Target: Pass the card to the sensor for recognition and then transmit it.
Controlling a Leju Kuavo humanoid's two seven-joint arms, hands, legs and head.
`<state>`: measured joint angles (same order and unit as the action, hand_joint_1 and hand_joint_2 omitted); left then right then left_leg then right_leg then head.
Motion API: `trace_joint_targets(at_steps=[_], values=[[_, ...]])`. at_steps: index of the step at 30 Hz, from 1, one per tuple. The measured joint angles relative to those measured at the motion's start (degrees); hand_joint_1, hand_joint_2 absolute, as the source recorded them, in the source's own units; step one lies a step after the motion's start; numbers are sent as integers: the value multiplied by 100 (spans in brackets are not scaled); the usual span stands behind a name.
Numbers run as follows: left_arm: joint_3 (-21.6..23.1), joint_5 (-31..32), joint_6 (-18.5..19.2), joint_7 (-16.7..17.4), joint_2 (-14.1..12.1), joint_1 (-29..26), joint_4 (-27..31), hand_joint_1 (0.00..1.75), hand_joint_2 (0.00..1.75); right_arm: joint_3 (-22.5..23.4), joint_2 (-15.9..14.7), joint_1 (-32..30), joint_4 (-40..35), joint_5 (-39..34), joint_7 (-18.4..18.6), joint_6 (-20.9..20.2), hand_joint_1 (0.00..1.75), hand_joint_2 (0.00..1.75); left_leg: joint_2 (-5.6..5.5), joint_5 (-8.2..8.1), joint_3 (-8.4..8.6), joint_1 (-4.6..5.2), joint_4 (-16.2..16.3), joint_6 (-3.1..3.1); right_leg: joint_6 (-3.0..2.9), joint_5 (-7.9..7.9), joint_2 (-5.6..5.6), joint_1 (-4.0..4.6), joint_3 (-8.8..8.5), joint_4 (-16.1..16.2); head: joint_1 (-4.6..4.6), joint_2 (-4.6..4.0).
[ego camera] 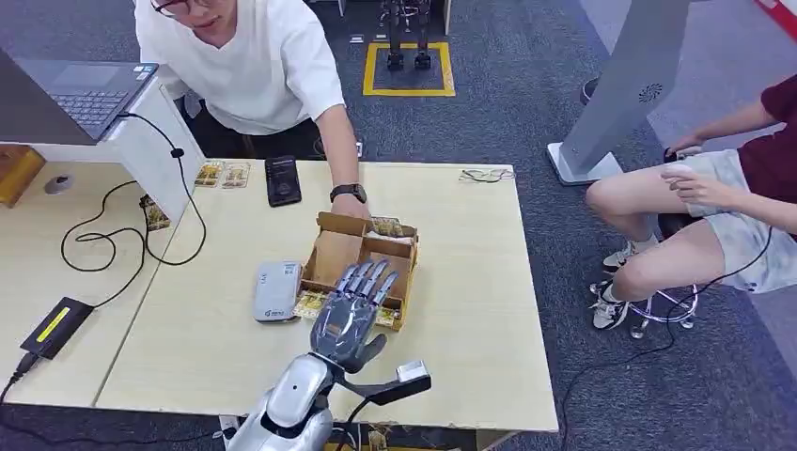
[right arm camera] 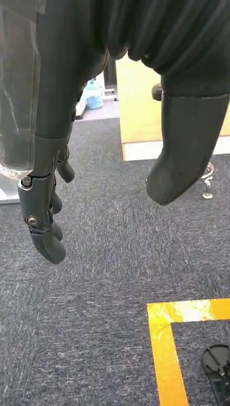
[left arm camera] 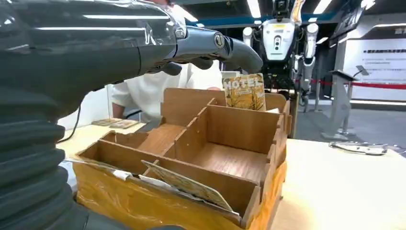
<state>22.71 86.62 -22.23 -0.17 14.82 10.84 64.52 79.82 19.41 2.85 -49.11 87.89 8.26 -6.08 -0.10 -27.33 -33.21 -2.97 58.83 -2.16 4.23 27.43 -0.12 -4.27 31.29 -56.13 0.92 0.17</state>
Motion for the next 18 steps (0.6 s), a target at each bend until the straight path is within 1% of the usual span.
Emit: trace_joint_targets(at_steps=[4,7,12,18], values=[[7,-7,-9,-22,-2,-11,39,0,175,2,0,0,0,0,0,0,0,175,0,0,0,0,0,0,0,0,0,0,0,0,0,0],[18,-57,-63,-116,-2,-46,103,0,175,2,0,0,0,0,0,0,0,175,0,0,0,0,0,0,0,0,0,0,0,0,0,0],[111,-101,-44,-228,-15,-101,216,0,175,2,0,0,7,2,-9,11,0,175,0,0,-1,0,0,0,0,0,0,0,0,0,0,0],[230,-79,-2,-230,-17,-113,214,0,175,2,0,1,15,4,-44,24,0,175,0,0,-1,0,0,0,0,0,0,0,1,0,0,0]])
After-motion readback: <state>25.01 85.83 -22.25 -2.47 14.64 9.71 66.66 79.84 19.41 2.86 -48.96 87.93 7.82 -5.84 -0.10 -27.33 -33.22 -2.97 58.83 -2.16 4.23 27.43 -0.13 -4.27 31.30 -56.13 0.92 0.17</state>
